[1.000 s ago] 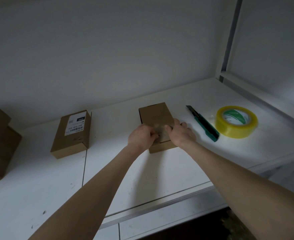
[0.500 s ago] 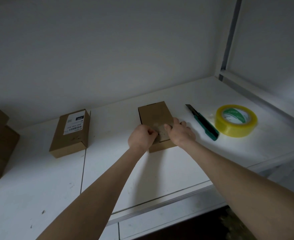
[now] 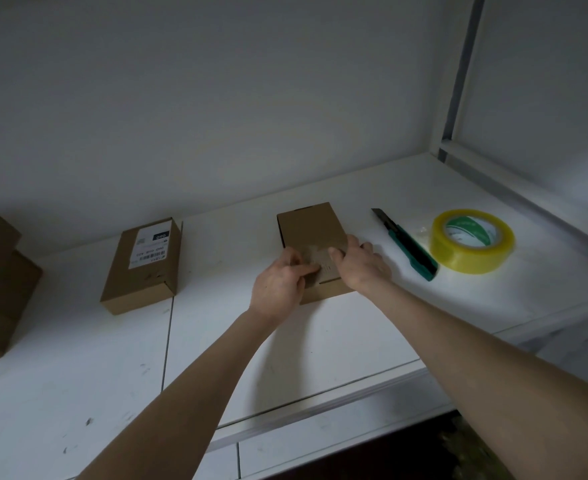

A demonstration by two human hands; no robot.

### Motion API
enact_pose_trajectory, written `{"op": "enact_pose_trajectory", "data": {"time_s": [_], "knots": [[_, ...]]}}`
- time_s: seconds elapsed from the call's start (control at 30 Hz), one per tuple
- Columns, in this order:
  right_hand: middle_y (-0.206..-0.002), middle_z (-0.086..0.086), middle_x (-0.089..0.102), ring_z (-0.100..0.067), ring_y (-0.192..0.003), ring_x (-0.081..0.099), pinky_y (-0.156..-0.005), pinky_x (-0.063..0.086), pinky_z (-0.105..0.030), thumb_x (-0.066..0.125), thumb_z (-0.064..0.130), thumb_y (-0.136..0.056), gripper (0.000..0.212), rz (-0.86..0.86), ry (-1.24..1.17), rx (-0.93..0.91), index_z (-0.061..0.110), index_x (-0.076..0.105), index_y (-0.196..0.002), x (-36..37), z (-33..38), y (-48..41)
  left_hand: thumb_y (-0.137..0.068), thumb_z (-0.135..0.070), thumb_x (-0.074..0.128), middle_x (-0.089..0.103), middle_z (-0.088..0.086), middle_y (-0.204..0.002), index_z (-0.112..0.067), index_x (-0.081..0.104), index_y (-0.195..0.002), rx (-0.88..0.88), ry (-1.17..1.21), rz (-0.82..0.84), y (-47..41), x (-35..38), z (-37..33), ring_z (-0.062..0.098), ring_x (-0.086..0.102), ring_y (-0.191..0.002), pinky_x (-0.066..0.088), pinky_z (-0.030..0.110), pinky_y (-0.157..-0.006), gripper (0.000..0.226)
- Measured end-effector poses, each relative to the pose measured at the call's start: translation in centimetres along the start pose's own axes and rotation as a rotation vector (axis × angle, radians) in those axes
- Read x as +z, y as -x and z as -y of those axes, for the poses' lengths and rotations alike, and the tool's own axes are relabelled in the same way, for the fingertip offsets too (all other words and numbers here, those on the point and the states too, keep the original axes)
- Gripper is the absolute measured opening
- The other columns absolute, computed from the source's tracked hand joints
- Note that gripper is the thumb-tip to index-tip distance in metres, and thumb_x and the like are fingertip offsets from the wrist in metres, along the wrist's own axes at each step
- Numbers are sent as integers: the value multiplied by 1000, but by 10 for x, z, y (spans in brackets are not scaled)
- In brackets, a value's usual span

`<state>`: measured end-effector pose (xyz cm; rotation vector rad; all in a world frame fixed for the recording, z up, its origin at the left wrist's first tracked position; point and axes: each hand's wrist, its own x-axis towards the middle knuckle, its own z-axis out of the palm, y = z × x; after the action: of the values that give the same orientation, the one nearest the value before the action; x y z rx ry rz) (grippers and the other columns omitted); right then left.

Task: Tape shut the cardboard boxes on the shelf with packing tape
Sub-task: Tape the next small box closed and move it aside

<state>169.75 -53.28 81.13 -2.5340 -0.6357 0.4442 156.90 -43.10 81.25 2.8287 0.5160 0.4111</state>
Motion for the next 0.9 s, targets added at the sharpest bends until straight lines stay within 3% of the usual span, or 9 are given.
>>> {"op": "enact_pose_trajectory", "data": {"time_s": [0.17,0.27,0.43,0.6,0.73,0.9], "knots": [[-148,-15,34,-37,-128,42,-98,39,-44,29,52,-101,58,3,-4,2,21,24,-150,0,0,0,-92,-3,45,52,5,-113,-23,69,-117,-27,86,3,-4,0,1,24,57,-92,45,31,-69,40],[-149,-14,34,-37,-129,41,-99,38,-44,29,52,-101,59,4,-8,2,22,23,-151,0,-1,-1,-88,5,45,52,7,-109,-20,71,-114,-82,215,-89,0,-1,10,25,57,-87,49,35,-72,44],[-148,-15,34,-36,-128,42,-99,38,-43,29,52,-101,58,-1,-14,-2,21,23,-151,0,0,-1,-91,-6,49,48,4,-114,-27,67,-119,-42,143,-67,5,-3,10,16,52,-78,51,35,-66,39],[-149,-15,33,-36,-128,41,-99,38,-43,28,52,-101,59,-1,-7,2,22,23,-151,0,0,-1,-94,-41,50,42,-2,-122,-34,59,-128,-82,51,39,8,0,4,14,53,-97,51,31,-78,36],[-149,-15,33,-36,-129,41,-99,38,-43,29,52,-101,58,1,-17,7,22,23,-151,0,0,-1,-91,-46,54,41,-2,-126,-33,58,-129,-35,12,4,8,-2,6,14,49,-109,52,31,-79,40],[-145,-14,37,-36,-128,43,-99,39,-42,35,51,-101,56,-1,-84,4,21,29,-148,-2,4,-2,-77,-54,68,31,0,-142,-42,39,-141,-60,141,-2,6,-5,15,17,40,-125,49,34,-90,72]]}}
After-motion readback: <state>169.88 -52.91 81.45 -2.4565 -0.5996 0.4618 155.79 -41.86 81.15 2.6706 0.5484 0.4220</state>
